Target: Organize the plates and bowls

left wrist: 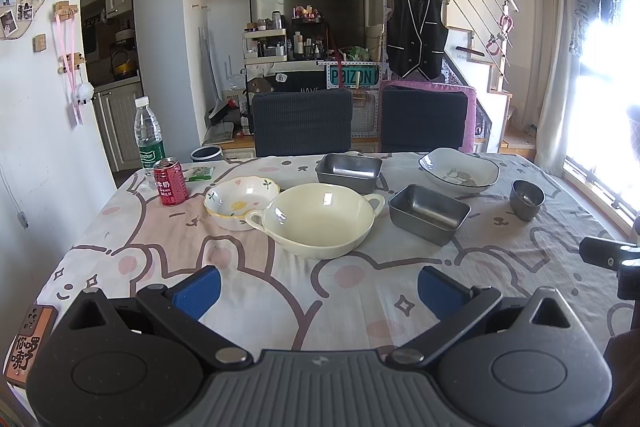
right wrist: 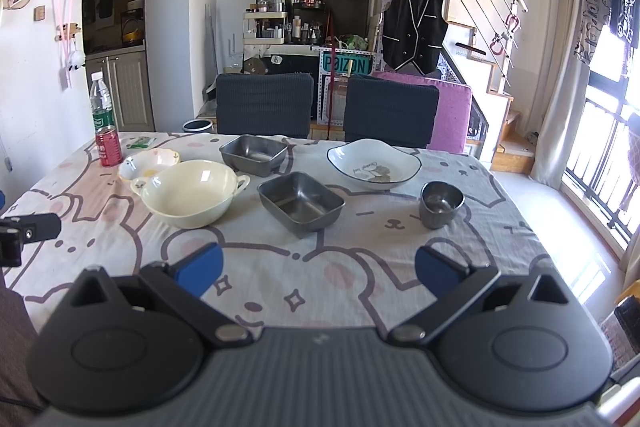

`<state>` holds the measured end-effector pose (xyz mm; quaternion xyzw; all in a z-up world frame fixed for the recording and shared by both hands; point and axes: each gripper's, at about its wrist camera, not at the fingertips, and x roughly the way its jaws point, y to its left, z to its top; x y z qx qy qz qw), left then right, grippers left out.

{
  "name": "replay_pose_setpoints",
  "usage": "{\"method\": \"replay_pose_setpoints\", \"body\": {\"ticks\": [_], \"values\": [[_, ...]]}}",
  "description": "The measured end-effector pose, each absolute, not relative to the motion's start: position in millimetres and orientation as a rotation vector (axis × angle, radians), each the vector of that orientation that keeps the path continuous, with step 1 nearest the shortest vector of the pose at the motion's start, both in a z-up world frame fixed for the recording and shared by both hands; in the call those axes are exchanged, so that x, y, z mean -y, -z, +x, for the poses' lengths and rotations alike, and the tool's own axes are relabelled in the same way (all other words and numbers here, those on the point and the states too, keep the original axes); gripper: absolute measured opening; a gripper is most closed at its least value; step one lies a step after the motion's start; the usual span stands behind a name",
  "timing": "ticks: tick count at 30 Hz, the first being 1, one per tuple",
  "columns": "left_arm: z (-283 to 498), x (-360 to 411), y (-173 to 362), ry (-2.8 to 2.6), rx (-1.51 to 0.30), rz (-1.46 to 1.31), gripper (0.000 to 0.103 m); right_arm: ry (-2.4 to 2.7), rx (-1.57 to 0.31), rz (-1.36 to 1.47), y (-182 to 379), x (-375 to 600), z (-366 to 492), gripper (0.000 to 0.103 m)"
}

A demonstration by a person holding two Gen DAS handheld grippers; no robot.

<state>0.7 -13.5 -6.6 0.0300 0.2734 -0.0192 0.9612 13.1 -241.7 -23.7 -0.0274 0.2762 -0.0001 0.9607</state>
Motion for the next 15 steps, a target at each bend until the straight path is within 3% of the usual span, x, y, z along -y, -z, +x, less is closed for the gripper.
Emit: {"method": "replay_pose_setpoints", "body": {"ticks": [15], "values": [[0.9, 12.5, 6.2, 0.038, -0.555, 0.059, 0.103, 0.0, -0.561, -0.058, 24.4, 242.0, 12.3, 0.103]]}}
